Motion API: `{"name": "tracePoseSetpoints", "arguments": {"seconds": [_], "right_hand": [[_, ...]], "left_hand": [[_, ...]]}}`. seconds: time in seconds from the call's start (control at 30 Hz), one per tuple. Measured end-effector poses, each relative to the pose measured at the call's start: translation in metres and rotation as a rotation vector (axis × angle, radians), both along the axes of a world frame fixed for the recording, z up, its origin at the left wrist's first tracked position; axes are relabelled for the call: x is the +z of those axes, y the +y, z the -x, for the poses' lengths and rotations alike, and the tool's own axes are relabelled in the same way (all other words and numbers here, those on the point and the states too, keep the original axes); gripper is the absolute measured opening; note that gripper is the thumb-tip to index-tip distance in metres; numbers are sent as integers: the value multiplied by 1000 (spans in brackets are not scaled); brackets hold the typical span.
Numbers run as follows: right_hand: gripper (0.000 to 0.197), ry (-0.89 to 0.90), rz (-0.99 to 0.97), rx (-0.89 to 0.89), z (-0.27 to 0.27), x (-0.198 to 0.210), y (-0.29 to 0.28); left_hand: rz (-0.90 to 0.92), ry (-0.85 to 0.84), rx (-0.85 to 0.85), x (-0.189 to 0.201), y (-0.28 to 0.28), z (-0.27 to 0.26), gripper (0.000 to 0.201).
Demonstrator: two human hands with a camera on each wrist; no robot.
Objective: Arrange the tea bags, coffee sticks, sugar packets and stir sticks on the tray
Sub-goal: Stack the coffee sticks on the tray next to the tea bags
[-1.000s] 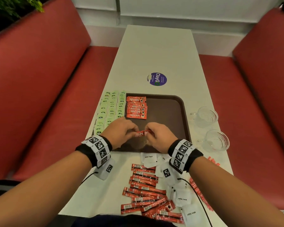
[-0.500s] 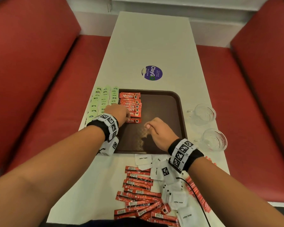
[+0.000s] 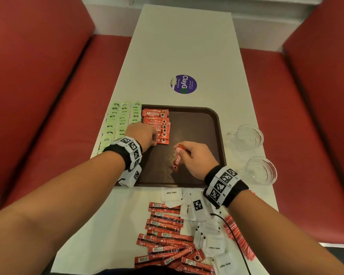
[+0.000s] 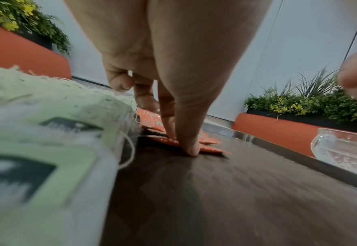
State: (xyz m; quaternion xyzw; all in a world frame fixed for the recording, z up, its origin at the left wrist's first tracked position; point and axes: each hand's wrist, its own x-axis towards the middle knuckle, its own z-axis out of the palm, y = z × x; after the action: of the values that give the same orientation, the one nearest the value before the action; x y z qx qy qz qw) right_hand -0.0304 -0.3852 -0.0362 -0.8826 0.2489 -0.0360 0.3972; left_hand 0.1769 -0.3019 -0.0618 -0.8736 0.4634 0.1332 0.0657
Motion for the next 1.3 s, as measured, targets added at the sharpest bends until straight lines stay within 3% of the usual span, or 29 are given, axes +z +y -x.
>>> {"name": "tracePoseSetpoints", "arguments": {"seconds": [0.13,0.3,0.43,0.57,0.7,0.8,0.87,0.93,1.0,1.1,1.23,1.3], "right_hand": [[15,-22,-17,-32,0,0,-1],[9,-59,-60,-73,0,-7,-2],[8,-86,-50,-99,-2,-7,-1],[8,-86,-45,-95,-4,-9,1],[26,-108,-109,-114,-4,-7,3],[51,-79,-224,-90,-6,-5,6],[41,-41,-198,-64,-7,-7,7],[17,-44,-120,-71,-7,-6,7],[4,-55,-92,-82,-6,-4,7],[5,-46,-70,-80,-6,-2,7],[33,81,-74,-70,-2,-9,6],[38,212,-44,17,1,-12,5]], "left_hand": [[124,56,-23,2,3,1,22],[401,394,-120,21,16,12,29],[331,509,-279,33,23,21,13],[268,541,-273,36,24,21,11],[239,557,-298,40,23,30,8],[383,604,-242,40,24,32,7],[506,666,-182,42,25,32,14],[576,696,-139,45,26,33,14],[576,686,-124,46,29,31,13],[451,645,-145,42,32,26,13],[237,365,-110,27,32,19,6],[158,271,-42,15,32,12,8]]}}
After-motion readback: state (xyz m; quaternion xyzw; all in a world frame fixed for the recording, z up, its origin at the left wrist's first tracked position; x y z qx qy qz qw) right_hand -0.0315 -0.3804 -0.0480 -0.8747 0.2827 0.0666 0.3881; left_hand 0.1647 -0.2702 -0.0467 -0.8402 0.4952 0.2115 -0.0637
